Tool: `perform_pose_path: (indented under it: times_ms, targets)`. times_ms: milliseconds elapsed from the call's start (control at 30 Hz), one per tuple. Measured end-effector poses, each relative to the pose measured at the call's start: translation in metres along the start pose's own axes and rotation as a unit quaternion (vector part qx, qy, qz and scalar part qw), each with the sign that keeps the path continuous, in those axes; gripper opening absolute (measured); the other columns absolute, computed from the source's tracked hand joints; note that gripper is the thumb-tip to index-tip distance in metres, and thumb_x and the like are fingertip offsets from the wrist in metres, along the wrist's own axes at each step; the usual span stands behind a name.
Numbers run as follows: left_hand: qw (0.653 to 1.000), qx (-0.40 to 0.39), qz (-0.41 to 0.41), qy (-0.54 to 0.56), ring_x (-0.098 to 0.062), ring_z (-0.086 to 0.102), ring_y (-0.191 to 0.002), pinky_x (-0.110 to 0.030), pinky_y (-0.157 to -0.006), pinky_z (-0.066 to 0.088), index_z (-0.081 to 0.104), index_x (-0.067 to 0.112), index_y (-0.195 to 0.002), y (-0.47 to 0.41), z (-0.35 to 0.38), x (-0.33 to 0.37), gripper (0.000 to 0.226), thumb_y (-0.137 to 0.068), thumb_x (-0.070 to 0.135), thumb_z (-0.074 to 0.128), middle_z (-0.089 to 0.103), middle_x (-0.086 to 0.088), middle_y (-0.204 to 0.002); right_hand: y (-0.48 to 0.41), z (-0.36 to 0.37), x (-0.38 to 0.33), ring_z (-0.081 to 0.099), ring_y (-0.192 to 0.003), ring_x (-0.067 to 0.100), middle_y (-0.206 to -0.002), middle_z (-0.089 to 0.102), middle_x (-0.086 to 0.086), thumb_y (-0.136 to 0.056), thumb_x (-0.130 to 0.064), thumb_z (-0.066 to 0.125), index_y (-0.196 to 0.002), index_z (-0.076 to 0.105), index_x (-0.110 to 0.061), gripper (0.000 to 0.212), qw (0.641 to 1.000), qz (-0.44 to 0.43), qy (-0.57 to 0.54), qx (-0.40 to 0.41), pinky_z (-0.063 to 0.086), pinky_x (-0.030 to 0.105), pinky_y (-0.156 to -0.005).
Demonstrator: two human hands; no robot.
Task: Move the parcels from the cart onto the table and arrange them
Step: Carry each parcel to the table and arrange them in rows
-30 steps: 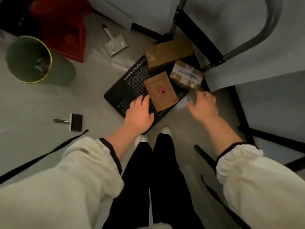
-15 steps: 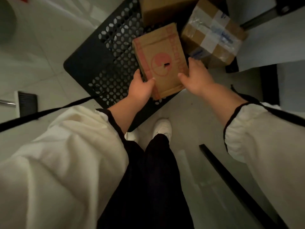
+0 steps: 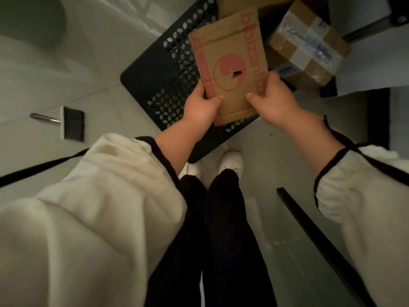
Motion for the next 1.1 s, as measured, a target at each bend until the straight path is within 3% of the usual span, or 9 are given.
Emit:
perform_pose_path:
  times_ms: [267, 367, 500, 600, 667, 733, 867, 967, 1100]
  targets:
    - [0.992, 0.070, 0.099, 0.026, -0.006, 0.059, -0.105, -0.025, -0.091, 0.050, 0.047, 0.026, -0.138, 0.112, -0.060, 0.114, 0.050, -0.090, 0.012, 0.056, 0.063, 0.008, -0.117, 0.090, -0.082, -0.117, 0.049, -0.095, 0.008, -0.107, 0.051, -0.007, -0.084, -0.022, 0.057, -0.121, 0.048, -0.016, 0.039, 0.989, -0.090, -0.060, 0.102, 0.033, 0.007, -0.067]
    - [0.983, 0.083, 0.161, 0.014, -0.006, 0.056, -0.113, -0.023, -0.094, 0.046, 0.044, 0.027, -0.140, 0.170, -0.095, 0.172, 0.053, -0.090, 0.013, 0.056, 0.061, 0.008, -0.123, 0.132, -0.128, -0.181, 0.051, -0.100, 0.012, -0.112, 0.052, -0.004, -0.083, -0.024, 0.060, -0.123, 0.048, -0.017, 0.043, 0.979, -0.132, -0.077, 0.134, 0.038, 0.021, -0.080]
    - [0.961, 0.104, 0.253, 0.034, -0.002, 0.054, -0.112, -0.022, -0.096, 0.046, 0.035, 0.026, -0.144, 0.257, -0.140, 0.255, 0.060, -0.091, 0.013, 0.058, 0.056, 0.006, -0.131, 0.205, -0.197, -0.268, 0.053, -0.109, 0.015, -0.113, 0.055, -0.004, -0.080, -0.031, 0.059, -0.120, 0.049, -0.028, 0.041, 0.955, -0.206, -0.150, 0.151, 0.043, 0.029, -0.090]
    - [0.936, 0.127, 0.323, 0.055, 0.007, 0.057, -0.097, -0.028, -0.096, 0.048, 0.036, 0.033, -0.139, 0.326, -0.171, 0.306, 0.058, -0.091, 0.012, 0.059, 0.061, 0.015, -0.116, 0.265, -0.233, -0.325, 0.052, -0.112, 0.012, -0.118, 0.056, -0.006, -0.078, -0.037, 0.056, -0.116, 0.046, -0.038, 0.040, 0.936, -0.250, -0.201, 0.149, 0.044, 0.036, -0.098]
    - [0.922, 0.137, 0.357, 0.063, 0.010, 0.059, -0.092, -0.021, -0.089, 0.049, 0.037, 0.034, -0.138, 0.370, -0.192, 0.330, 0.057, -0.090, 0.013, 0.059, 0.062, 0.022, -0.106, 0.306, -0.247, -0.354, 0.053, -0.114, 0.011, -0.124, 0.054, -0.003, -0.077, -0.039, 0.058, -0.123, 0.045, -0.038, 0.047, 0.924, -0.260, -0.249, 0.131, 0.045, 0.040, -0.099]
    - [0.913, 0.124, 0.378, 0.091, 0.007, 0.062, -0.093, -0.014, -0.082, 0.049, 0.039, 0.039, -0.136, 0.413, -0.211, 0.347, 0.055, -0.090, 0.016, 0.060, 0.065, 0.022, -0.103, 0.348, -0.259, -0.377, 0.053, -0.116, 0.011, -0.130, 0.052, -0.002, -0.076, -0.041, 0.061, -0.131, 0.044, -0.036, 0.057, 0.911, -0.281, -0.283, 0.106, 0.046, 0.040, -0.100]
    - [0.897, 0.091, 0.398, 0.170, -0.003, 0.065, -0.098, -0.018, -0.077, 0.052, 0.050, 0.043, -0.126, 0.482, -0.239, 0.361, 0.045, -0.089, 0.019, 0.058, 0.068, 0.013, -0.106, 0.417, -0.280, -0.403, 0.051, -0.123, 0.013, -0.134, 0.051, -0.005, -0.074, -0.043, 0.068, -0.138, 0.040, -0.037, 0.070, 0.897, -0.322, -0.295, 0.063, 0.042, 0.041, -0.104]
    - [0.887, 0.076, 0.415, 0.185, -0.005, 0.064, -0.103, -0.022, -0.082, 0.053, 0.049, 0.045, -0.125, 0.511, -0.243, 0.362, 0.043, -0.092, 0.018, 0.056, 0.063, 0.006, -0.119, 0.451, -0.290, -0.413, 0.051, -0.122, 0.014, -0.135, 0.050, -0.003, -0.083, -0.031, 0.070, -0.137, 0.041, -0.036, 0.061, 0.887, -0.347, -0.298, 0.062, 0.041, 0.040, -0.105]
    - [0.879, 0.047, 0.432, 0.198, 0.000, 0.064, -0.100, -0.018, -0.075, 0.053, 0.051, 0.048, -0.120, 0.530, -0.240, 0.366, 0.039, -0.094, 0.018, 0.053, 0.066, 0.014, -0.115, 0.475, -0.295, -0.421, 0.049, -0.122, 0.011, -0.134, 0.048, -0.002, -0.086, -0.025, 0.066, -0.127, 0.039, -0.046, 0.054, 0.883, -0.369, -0.280, 0.077, 0.040, 0.039, -0.106]
Point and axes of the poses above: each hand's wrist, its own y-axis away from the middle knuckle, its own z-axis out of the palm, x = y × z, the point moved 1 cm from there along -y, towards the middle knuckle
